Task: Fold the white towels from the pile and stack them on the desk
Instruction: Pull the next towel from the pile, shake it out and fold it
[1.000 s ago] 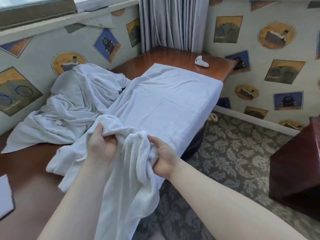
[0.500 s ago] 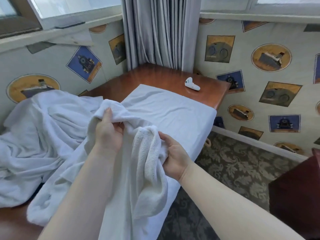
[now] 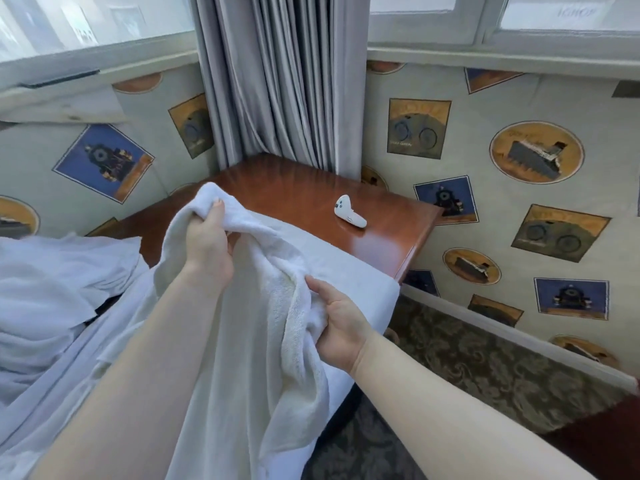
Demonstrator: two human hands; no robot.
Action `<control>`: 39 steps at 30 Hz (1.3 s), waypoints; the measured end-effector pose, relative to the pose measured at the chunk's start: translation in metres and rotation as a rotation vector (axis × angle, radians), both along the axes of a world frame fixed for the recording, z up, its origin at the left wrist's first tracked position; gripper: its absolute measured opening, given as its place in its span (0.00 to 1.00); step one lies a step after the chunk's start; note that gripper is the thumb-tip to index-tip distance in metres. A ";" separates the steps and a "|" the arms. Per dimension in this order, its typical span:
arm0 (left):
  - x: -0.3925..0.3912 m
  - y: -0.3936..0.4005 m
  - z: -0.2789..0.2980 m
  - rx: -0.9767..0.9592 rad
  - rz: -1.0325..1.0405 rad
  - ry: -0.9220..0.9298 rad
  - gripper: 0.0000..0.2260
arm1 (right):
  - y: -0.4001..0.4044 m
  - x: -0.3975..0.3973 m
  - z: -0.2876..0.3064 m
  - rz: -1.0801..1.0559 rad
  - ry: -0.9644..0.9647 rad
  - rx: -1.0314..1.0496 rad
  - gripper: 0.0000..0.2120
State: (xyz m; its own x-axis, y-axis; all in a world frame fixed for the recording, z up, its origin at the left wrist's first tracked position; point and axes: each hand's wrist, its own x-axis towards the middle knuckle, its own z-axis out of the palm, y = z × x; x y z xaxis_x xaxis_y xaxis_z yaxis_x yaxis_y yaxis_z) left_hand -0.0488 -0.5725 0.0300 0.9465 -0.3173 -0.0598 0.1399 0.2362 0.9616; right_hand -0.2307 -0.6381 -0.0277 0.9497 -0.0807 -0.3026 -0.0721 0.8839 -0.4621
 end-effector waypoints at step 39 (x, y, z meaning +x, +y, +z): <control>0.081 -0.140 -0.182 1.143 0.331 0.530 0.48 | -0.198 0.093 -0.138 0.000 0.769 -0.779 0.06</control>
